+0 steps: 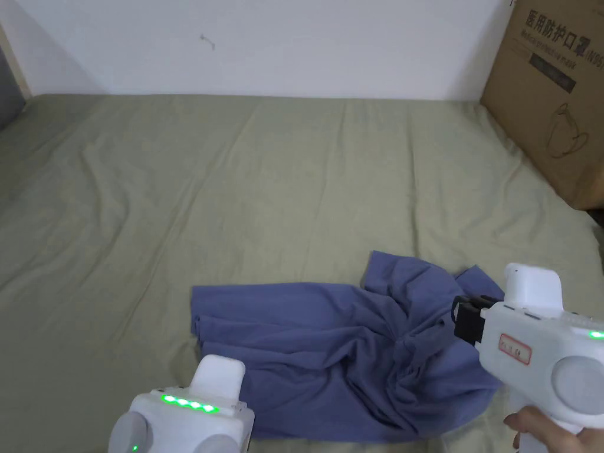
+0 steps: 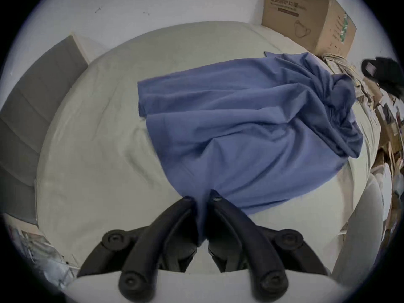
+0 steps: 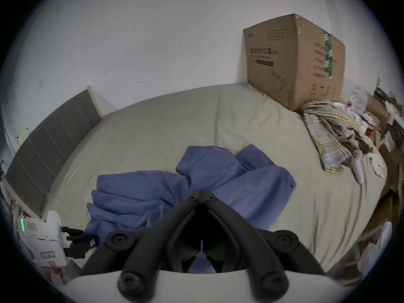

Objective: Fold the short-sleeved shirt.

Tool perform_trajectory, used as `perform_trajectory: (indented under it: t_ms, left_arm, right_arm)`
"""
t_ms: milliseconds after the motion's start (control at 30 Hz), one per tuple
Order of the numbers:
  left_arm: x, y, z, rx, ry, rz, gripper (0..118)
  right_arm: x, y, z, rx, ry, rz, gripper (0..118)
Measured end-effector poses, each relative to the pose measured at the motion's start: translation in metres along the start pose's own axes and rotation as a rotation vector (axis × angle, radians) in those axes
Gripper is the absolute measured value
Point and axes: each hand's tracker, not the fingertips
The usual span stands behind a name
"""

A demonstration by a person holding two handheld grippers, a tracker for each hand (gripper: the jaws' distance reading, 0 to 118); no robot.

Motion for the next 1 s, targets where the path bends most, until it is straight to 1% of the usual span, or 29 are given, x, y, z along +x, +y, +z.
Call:
perform_trajectory:
  t_ms: [33,67,100,133,167,200,233,300,367,433,467,533,567,633,667,700,733,767,800,833,867,900,1000]
  left_arm:
    - [-0.001,0.001,0.001,-0.002,-0.005,-0.001,6]
    - [-0.002,0.001,0.002,0.002,-0.008,0.007,6]
    - [-0.004,0.002,0.003,0.0,-0.02,0.019,6]
    - [-0.007,0.003,0.002,-0.011,-0.036,0.029,6]
    - [-0.009,0.003,0.002,-0.013,-0.042,0.041,6]
    - [-0.01,0.002,0.001,-0.014,-0.049,0.05,6]
    - [-0.011,0.002,0.001,-0.023,-0.056,0.053,6]
    - [-0.011,0.003,0.001,-0.029,-0.061,0.05,6]
    - [-0.012,0.003,0.002,-0.04,-0.071,0.055,6]
    - [-0.014,0.004,0.004,-0.041,-0.087,0.076,6]
    - [-0.015,0.004,0.004,-0.041,-0.089,0.082,6]
    - [-0.016,0.005,0.004,-0.045,-0.092,0.084,6]
    - [-0.017,0.006,0.002,-0.057,-0.099,0.087,6]
    - [-0.017,0.006,0.001,-0.064,-0.101,0.086,6]
    - [-0.017,0.006,0.0,-0.067,-0.102,0.084,6]
    - [-0.016,0.007,0.0,-0.07,-0.101,0.081,6]
    - [-0.016,0.007,0.001,-0.072,-0.1,0.078,6]
    - [-0.016,0.008,0.001,-0.07,-0.099,0.075,6]
    - [-0.015,0.01,0.003,-0.072,-0.098,0.072,6]
    - [-0.015,0.011,0.004,-0.074,-0.097,0.073,6]
    - [-0.015,0.01,0.007,-0.064,-0.097,0.076,6]
    - [-0.015,0.011,0.008,-0.06,-0.096,0.076,6]
    - [-0.016,0.013,0.016,-0.054,-0.095,0.06,6]
  right_arm:
    - [0.003,0.012,-0.009,-0.035,0.013,0.004,1]
    - [0.001,0.023,-0.01,-0.032,0.009,0.006,7]
    - [0.003,0.033,-0.019,-0.03,0.005,0.007,20]
    - [0.006,0.046,-0.032,-0.049,0.001,0.025,44]
    - [0.007,0.057,-0.047,-0.07,-0.012,0.05,63]
    - [0.013,0.066,-0.066,-0.091,-0.026,0.084,74]
    - [0.014,0.077,-0.084,-0.119,-0.03,0.121,75]
    - [0.018,0.093,-0.117,-0.17,-0.01,0.137,75]
    - [0.026,0.106,-0.156,-0.203,-0.034,0.132,75]
    - [0.031,0.109,-0.191,-0.293,-0.082,0.131,75]
    - [0.037,0.104,-0.21,-0.33,-0.096,0.138,75]
    - [0.044,0.094,-0.235,-0.421,-0.121,0.118,75]
    - [0.048,0.086,-0.245,-0.453,-0.116,0.126,75]
    - [0.05,0.072,-0.244,-0.529,-0.123,0.126,73]
    - [0.05,0.069,-0.239,-0.47,-0.116,0.13,69]
    - [0.049,0.073,-0.233,-0.424,-0.111,0.124,69]
    - [0.049,0.073,-0.226,-0.433,-0.108,0.119,62]
    - [0.048,0.074,-0.225,-0.433,-0.108,0.128,48]
    - [0.049,0.077,-0.222,-0.438,-0.107,0.139,27]
    - [0.049,0.08,-0.22,-0.451,-0.072,0.121,9]
    - [0.05,0.083,-0.22,-0.468,-0.042,0.104,5]
    - [0.05,0.085,-0.216,-0.46,-0.035,0.105,4]
    - [0.042,0.1,-0.198,-0.372,-0.068,0.145,4]
